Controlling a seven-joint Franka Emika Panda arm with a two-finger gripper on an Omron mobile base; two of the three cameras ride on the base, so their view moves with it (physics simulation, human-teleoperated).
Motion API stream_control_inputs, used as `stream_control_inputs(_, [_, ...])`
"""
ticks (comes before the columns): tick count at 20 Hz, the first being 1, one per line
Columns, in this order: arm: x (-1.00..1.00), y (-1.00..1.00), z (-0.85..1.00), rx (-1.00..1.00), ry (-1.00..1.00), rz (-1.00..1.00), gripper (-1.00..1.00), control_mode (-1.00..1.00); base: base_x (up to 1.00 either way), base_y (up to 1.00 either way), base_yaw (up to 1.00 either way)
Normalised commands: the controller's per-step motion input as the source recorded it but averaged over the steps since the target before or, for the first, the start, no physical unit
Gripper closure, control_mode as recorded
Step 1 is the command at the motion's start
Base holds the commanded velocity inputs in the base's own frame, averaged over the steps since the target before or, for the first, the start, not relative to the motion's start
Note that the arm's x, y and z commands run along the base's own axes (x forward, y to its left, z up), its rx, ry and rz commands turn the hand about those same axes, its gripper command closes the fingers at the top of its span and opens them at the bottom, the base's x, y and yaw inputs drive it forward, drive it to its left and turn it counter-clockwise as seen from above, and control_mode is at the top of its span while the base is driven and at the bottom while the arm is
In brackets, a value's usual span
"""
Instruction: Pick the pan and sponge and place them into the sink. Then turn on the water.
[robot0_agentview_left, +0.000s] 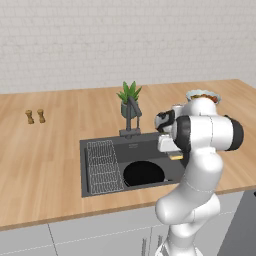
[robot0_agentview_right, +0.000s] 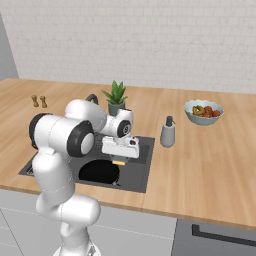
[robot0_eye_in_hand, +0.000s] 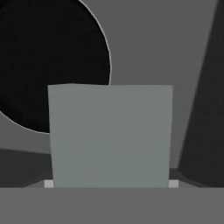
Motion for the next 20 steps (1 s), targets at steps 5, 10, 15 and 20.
stream_control_inputs(5, [0.0,0.0,-0.72,0.0,0.0,0.0,1.0,-1.0,0.0,0.0,0.0])
stream_control_inputs(10, [0.0,0.0,-0.65,0.0,0.0,0.0,1.0,-1.0,0.0,0.0,0.0])
stream_control_inputs(15, [0.03,0.0,-0.45,0.0,0.0,0.0,1.0,-1.0,0.0,0.0,0.0])
stream_control_inputs(20, [0.11,0.0,-0.37,0.0,0.0,0.0,1.0,-1.0,0.0,0.0,0.0])
